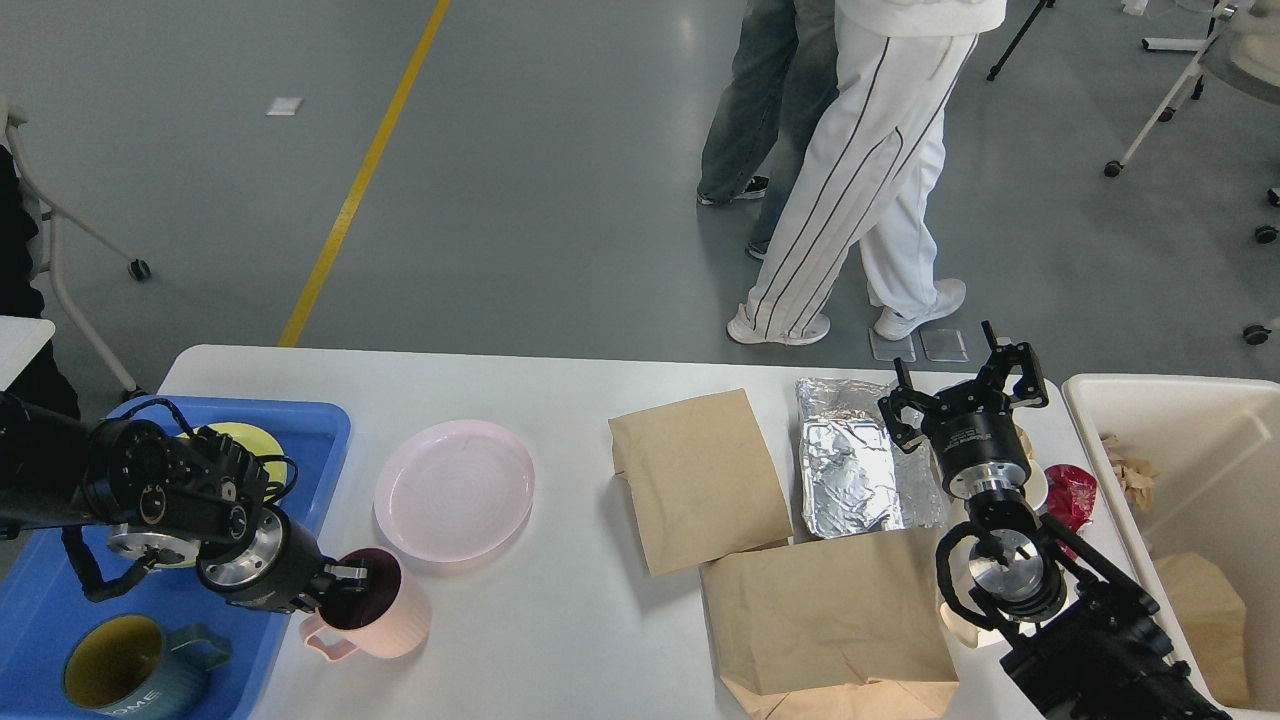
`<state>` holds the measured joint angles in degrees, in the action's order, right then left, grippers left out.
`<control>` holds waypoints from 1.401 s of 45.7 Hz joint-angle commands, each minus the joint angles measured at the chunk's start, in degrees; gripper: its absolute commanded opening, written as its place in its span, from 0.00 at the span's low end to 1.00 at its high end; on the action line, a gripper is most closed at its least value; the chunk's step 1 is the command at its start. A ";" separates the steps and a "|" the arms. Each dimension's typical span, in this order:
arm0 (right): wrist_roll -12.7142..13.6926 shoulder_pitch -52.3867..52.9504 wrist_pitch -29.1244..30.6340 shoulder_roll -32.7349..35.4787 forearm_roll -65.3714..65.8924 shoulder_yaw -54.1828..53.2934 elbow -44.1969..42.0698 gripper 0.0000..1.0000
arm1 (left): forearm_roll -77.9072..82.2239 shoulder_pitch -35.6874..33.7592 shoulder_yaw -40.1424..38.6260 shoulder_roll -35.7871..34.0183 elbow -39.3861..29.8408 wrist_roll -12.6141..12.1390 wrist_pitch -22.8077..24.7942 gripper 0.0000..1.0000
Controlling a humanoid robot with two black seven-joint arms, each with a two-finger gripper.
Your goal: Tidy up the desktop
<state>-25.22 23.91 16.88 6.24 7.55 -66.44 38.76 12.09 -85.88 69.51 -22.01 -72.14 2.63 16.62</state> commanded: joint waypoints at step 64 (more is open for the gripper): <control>0.00 0.00 0.00 0.00 0.00 0.00 0.00 1.00 | 9.79 -30.43 16.82 -34.07 10.43 0.53 31.54 0.00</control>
<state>-25.22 23.91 16.87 6.24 7.56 -66.45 38.76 19.98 -129.21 92.66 -51.59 -70.89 3.04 48.54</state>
